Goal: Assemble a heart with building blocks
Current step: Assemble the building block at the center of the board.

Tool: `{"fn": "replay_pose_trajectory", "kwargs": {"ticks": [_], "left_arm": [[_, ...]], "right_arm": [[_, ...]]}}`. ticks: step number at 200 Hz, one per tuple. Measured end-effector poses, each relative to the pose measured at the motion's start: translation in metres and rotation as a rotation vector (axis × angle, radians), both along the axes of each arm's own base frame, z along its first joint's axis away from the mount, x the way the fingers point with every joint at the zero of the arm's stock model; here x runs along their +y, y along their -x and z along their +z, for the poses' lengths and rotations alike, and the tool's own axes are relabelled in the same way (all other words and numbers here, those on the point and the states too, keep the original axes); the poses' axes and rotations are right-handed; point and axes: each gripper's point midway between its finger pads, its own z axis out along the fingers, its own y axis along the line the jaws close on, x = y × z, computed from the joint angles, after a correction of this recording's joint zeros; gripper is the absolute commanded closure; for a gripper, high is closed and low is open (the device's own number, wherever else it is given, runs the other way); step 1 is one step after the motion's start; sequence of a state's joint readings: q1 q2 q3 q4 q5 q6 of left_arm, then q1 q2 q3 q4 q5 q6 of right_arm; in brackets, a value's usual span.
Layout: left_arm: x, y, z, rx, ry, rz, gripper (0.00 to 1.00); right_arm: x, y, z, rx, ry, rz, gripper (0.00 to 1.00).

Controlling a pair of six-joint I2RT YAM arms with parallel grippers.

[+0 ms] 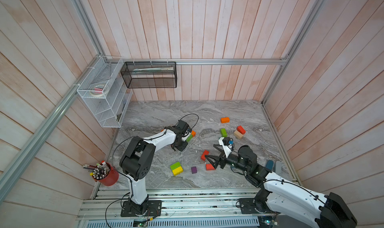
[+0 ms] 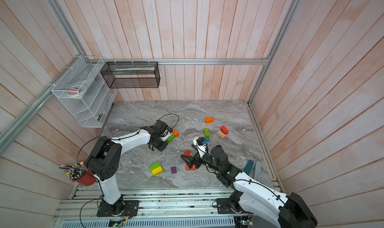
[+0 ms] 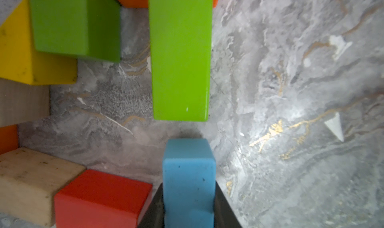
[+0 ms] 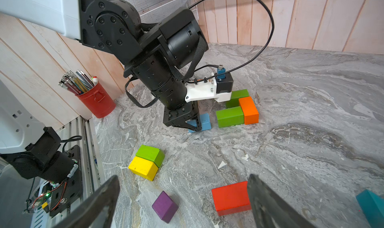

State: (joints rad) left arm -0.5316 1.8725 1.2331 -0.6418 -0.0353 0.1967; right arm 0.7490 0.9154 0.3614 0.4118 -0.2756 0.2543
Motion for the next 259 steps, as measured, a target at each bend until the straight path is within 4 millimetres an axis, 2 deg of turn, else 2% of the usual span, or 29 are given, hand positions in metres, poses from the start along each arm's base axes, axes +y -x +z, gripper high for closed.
{"fn": "replay_pose_trajectory", "kwargs": {"ticks": [183, 259], "left_arm": [[-0.005, -0.015, -0.002, -0.036, -0.01, -0.014, 0.75], [-0.005, -0.016, -0.002, -0.035, -0.009, -0.014, 0.65]], "right_arm": [[0.0, -0.002, -0.005, 0.014, 0.009, 0.002, 0.05], [0.0, -0.002, -0.005, 0.014, 0.008, 0.002, 0.05]]}}
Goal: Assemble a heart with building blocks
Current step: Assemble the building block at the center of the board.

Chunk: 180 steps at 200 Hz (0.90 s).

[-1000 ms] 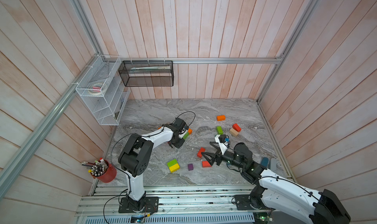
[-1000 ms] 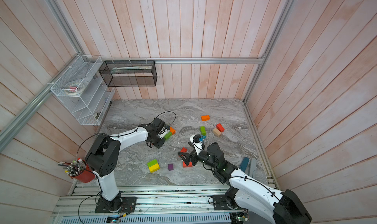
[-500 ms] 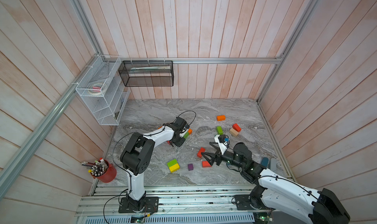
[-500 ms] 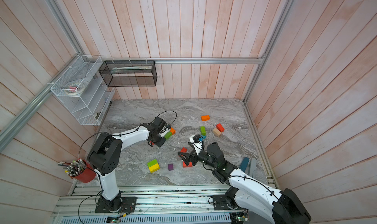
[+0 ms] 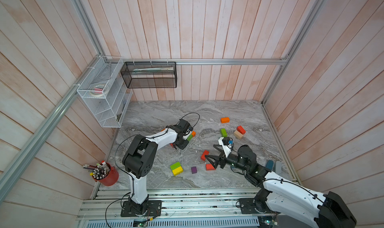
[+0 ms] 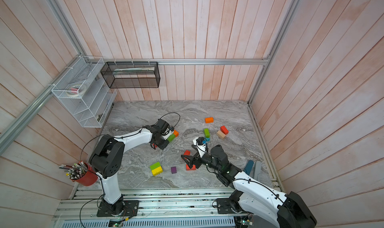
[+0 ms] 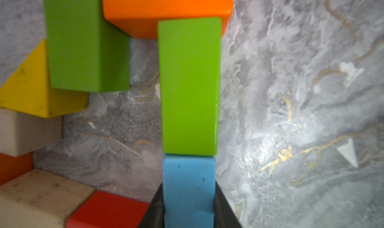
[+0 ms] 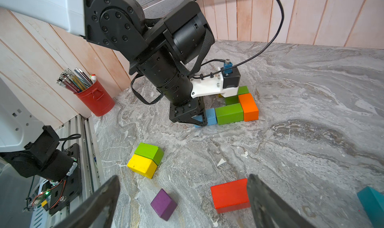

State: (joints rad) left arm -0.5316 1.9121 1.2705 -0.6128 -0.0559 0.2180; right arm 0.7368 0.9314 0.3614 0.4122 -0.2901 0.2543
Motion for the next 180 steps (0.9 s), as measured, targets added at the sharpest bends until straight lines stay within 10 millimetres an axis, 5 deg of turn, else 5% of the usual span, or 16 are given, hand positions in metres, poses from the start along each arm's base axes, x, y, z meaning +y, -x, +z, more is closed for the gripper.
{"fn": "replay_pose_trajectory", "kwargs": {"ticks": [68, 180], "left_arm": [[-0.0003, 0.0005, -0.0053, 0.013, -0.003, -0.001, 0.57], [-0.0041, 0.0008, -0.0038, 0.019, 0.017, -0.006, 0.62]], "right_arm": [[0.0, 0.0, 0.0, 0.0, 0.0, 0.0, 0.05], [0.0, -0.0003, -0.0007, 0.001, 0.002, -0.001, 0.05]]}}
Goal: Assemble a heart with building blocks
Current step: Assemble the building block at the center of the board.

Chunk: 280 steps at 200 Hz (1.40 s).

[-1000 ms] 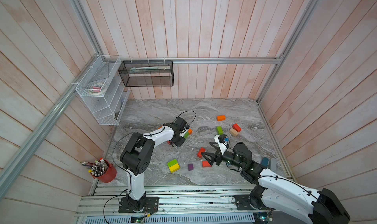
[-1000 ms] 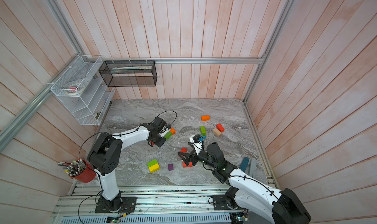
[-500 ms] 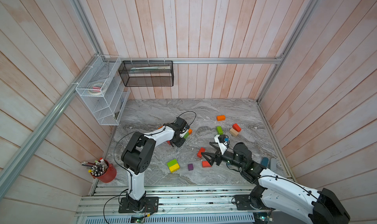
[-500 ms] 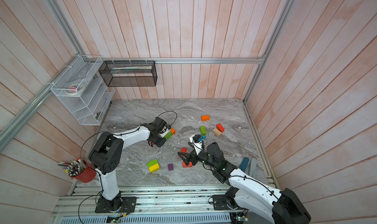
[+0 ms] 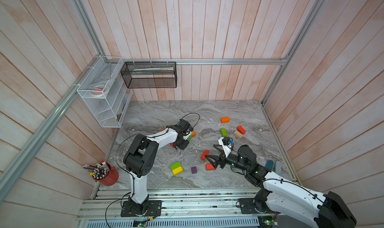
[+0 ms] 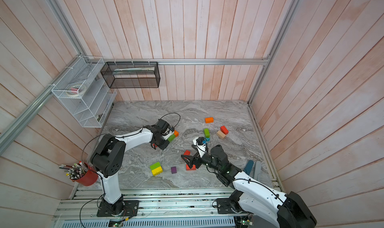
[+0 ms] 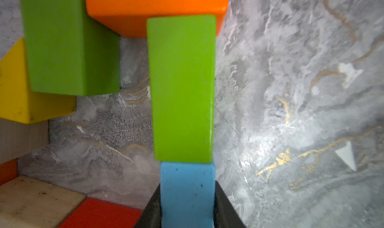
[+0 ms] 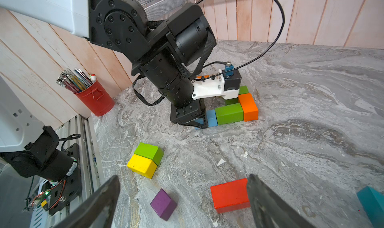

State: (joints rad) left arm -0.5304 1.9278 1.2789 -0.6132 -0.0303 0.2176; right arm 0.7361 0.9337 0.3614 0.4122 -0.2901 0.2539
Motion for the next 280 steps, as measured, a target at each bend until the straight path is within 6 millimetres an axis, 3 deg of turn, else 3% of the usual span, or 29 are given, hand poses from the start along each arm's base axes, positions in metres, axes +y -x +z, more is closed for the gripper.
{"fn": "replay_pose_trajectory", "kwargs": {"ticks": [104, 149, 182, 208, 228, 280], "left_arm": [[0.001, -0.003, 0.009, -0.016, 0.017, 0.026, 0.54], [-0.004, -0.005, 0.052, -0.075, 0.117, 0.076, 0.51], [0.0, 0.0, 0.09, -0.103, 0.253, 0.136, 0.44], [0.016, 0.002, 0.118, -0.126, 0.375, 0.201, 0.43], [0.031, 0.004, 0.134, -0.137, 0.461, 0.251, 0.42], [0.071, 0.012, 0.163, -0.194, 0.649, 0.354, 0.39]], "right_arm": [[0.0, 0.0, -0.001, 0.005, -0.001, -0.002, 0.06], [-0.003, -0.006, -0.004, 0.017, 0.02, -0.044, 0.07], [0.002, -0.012, -0.002, 0.038, 0.047, -0.095, 0.1], [0.014, -0.015, -0.004, 0.068, 0.072, -0.128, 0.13], [0.026, -0.013, -0.013, 0.108, 0.108, -0.141, 0.21], [0.067, -0.006, -0.041, 0.258, 0.224, -0.204, 0.31]]}}
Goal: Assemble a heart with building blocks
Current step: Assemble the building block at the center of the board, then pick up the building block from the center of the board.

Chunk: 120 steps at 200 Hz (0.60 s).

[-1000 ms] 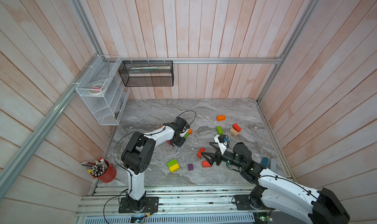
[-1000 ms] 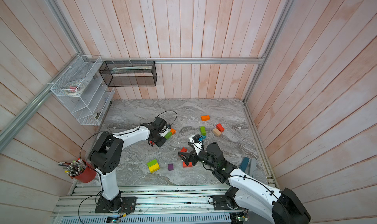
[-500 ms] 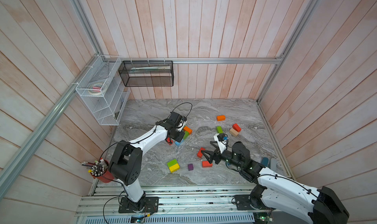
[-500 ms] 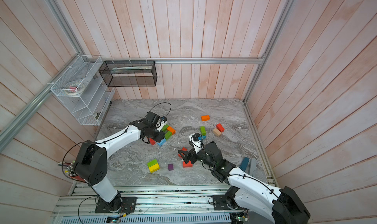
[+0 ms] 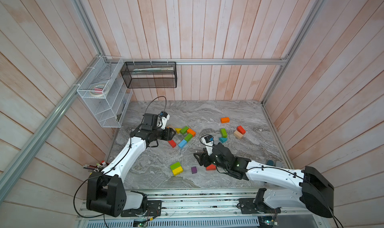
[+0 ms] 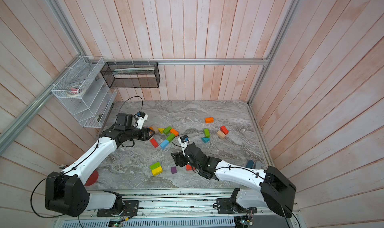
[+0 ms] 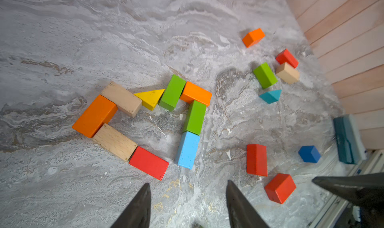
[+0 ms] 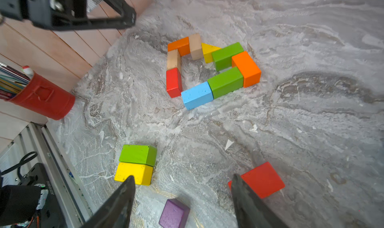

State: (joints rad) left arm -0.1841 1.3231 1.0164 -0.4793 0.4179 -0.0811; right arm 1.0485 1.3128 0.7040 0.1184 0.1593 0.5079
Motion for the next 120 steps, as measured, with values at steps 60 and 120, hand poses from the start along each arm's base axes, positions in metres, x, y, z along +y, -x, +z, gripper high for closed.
{"fn": "replay_pose_trajectory", "kwargs": {"ticks": [60, 120], "left_arm": [[0.044, -0.004, 0.035, -0.105, 0.155, 0.147, 0.37], [0.044, -0.003, 0.047, -0.128, 0.225, 0.138, 0.38]], "right_arm": [[0.019, 0.033, -0.059, 0.19, 0.158, -0.03, 0.39], [0.023, 0.05, -0.093, 0.3, 0.297, -0.05, 0.41]]}}
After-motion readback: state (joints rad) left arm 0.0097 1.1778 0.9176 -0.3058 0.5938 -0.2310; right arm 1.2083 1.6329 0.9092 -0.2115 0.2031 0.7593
